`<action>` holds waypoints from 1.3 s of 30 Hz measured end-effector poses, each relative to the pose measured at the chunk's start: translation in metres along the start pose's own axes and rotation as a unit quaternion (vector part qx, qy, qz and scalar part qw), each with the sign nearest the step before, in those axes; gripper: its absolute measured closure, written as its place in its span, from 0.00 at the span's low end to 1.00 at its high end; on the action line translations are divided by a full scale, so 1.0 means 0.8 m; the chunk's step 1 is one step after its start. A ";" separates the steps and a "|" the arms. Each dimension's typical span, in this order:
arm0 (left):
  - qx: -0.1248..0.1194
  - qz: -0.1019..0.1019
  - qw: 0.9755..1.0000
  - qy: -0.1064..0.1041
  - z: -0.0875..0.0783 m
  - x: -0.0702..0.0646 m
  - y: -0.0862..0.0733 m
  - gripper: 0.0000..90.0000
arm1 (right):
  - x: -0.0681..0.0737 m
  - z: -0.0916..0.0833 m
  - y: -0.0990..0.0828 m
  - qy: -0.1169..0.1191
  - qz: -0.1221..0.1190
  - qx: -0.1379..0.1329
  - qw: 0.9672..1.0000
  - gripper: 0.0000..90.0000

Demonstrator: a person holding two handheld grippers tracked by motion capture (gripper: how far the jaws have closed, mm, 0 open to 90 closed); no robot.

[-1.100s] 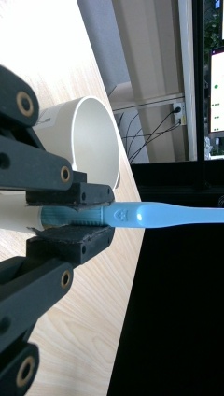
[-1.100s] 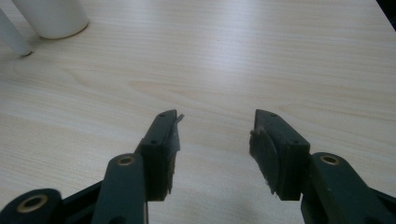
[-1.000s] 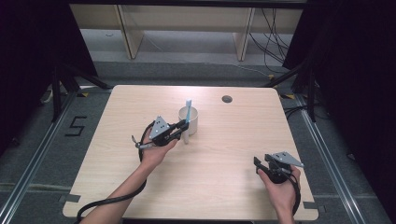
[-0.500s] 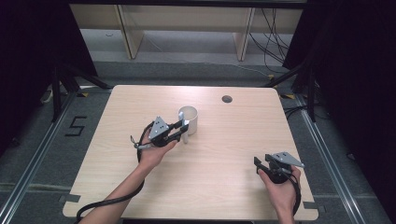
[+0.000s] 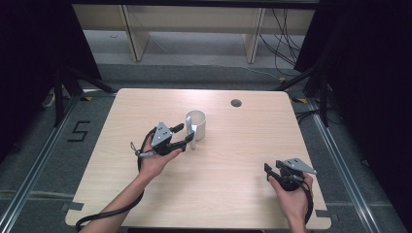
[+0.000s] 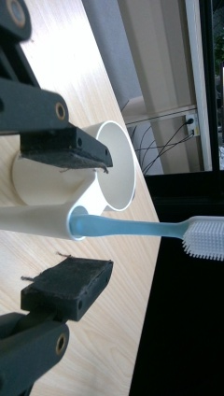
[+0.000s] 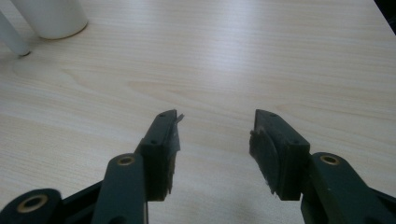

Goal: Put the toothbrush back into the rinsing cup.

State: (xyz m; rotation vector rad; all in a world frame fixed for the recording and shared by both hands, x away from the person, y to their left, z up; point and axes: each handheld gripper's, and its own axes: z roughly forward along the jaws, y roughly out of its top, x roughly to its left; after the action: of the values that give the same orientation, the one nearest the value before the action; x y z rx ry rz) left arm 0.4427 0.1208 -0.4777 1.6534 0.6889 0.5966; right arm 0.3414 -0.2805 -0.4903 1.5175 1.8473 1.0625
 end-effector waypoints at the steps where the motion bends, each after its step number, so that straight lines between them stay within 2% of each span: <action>1: 0.002 -0.001 1.000 0.000 -0.001 0.000 0.000 0.45 | 0.000 -0.001 0.000 0.002 0.000 0.000 1.000 0.57; 2: 0.004 -0.001 1.000 0.000 -0.003 0.001 0.000 0.44 | 0.000 0.000 -0.001 0.002 0.002 -0.003 1.000 0.57; 3: 0.007 0.001 1.000 -0.001 -0.005 0.002 0.000 0.44 | -0.005 -0.001 0.000 -0.006 -0.023 -0.001 1.000 0.57; 4: 0.009 -0.001 1.000 -0.001 -0.007 0.002 0.000 0.43 | -0.004 0.000 0.000 -0.003 -0.019 -0.001 1.000 0.57; 5: 0.012 0.001 1.000 0.000 -0.009 0.003 0.000 0.43 | 0.000 -0.001 -0.001 -0.001 -0.001 0.006 1.000 0.57; 7: 0.019 0.002 1.000 0.001 -0.013 0.005 0.000 0.42 | 0.001 -0.001 0.000 0.000 0.004 0.006 1.000 0.57; 11: 0.030 0.000 1.000 0.004 -0.023 0.010 -0.001 0.41 | 0.000 -0.001 0.000 -0.005 0.001 0.007 1.000 0.57; 12: 0.030 0.001 1.000 0.005 -0.025 0.011 -0.001 0.41 | -0.004 0.000 0.000 -0.007 -0.019 0.000 1.000 0.57; 17: 0.037 0.000 0.999 0.009 -0.037 0.015 -0.003 0.41 | -0.004 0.000 0.000 -0.007 -0.019 -0.001 1.000 0.57; 18: 0.036 0.000 0.999 0.008 -0.039 0.016 -0.003 0.41 | 0.000 -0.001 0.000 -0.002 0.002 0.006 1.000 0.57; 21: 0.040 -0.002 0.999 0.012 -0.046 0.018 -0.004 0.40 | 0.001 -0.001 0.000 -0.005 0.002 0.007 1.000 0.57; 23: 0.040 -0.003 0.999 0.013 -0.051 0.019 -0.005 0.40 | -0.003 0.000 0.000 -0.007 -0.018 0.000 1.000 0.57; 24: 0.042 -0.003 0.999 0.014 -0.053 0.019 -0.005 0.40 | -0.004 0.000 0.000 -0.005 -0.018 -0.001 1.000 0.57; 25: 0.043 -0.002 0.999 0.014 -0.056 0.020 -0.005 0.40 | 0.000 -0.001 -0.001 0.000 0.001 0.006 1.000 0.57; 28: 0.044 -0.005 0.999 0.016 -0.062 0.022 -0.005 0.40 | 0.000 -0.001 -0.001 -0.001 0.001 0.003 1.000 0.57; 29: 0.046 -0.005 0.999 0.017 -0.064 0.023 -0.005 0.40 | -0.003 0.000 -0.001 -0.001 -0.011 -0.003 1.000 0.57; 30: 0.046 -0.005 0.999 0.017 -0.065 0.023 -0.005 0.40 | -0.003 0.000 -0.001 -0.001 -0.011 -0.003 1.000 0.57; 32: 0.049 -0.006 0.999 0.017 -0.070 0.024 -0.007 0.39 | -0.003 0.000 0.000 -0.001 -0.011 -0.003 1.000 0.57; 33: 0.044 -0.008 0.999 0.016 -0.071 0.024 -0.008 0.39 | -0.004 0.001 -0.001 0.007 -0.013 -0.006 1.000 0.57; 39: 0.045 -0.014 0.999 0.023 -0.086 0.029 -0.013 0.39 | -0.003 0.000 -0.001 -0.001 -0.009 -0.002 1.000 0.57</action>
State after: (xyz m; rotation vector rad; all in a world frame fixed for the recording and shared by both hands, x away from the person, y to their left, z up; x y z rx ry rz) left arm 0.4089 0.1857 -0.4754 1.7147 0.7809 0.5918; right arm 0.3415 -0.2825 -0.4911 1.4966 1.8527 1.0561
